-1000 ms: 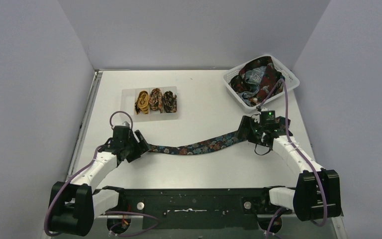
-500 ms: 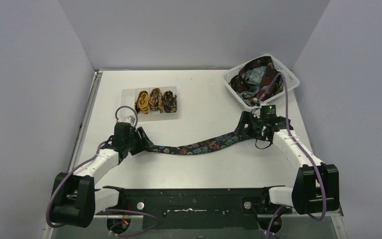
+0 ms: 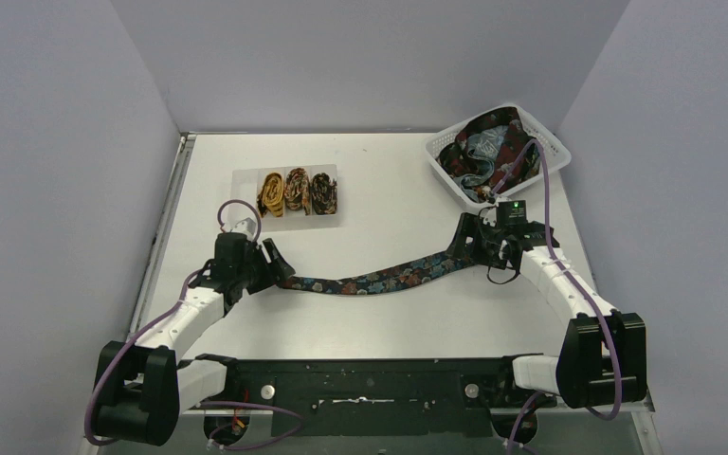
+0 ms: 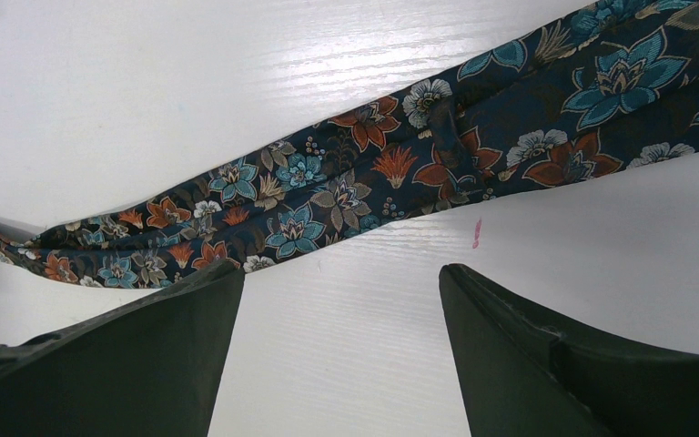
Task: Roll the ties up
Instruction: Flatten out the tie at the center of the board.
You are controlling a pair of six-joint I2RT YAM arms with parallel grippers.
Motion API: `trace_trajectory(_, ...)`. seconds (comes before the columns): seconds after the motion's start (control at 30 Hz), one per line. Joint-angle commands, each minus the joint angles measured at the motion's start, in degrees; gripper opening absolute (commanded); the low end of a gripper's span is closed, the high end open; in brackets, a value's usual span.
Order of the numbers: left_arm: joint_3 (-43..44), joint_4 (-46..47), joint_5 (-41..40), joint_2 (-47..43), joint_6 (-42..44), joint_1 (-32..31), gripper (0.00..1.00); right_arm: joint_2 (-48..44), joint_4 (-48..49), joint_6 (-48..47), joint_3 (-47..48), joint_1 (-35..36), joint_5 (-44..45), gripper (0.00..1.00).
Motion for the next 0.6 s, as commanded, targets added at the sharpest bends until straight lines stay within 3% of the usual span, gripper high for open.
trace_trajectory(0.0,0.0,-0.4,-1.0,0.0,1.7,-0.9,0.61,0.4,0.4,-0.2,1.5,-0.3,-1.2,0.82)
trace_trajectory(0.57,-0.7,-0.7,-5.4,-1.0,2.2,-3.2,0.42,1.3,-0.1,0.0,1.9,-0.3,-1.6,0.85)
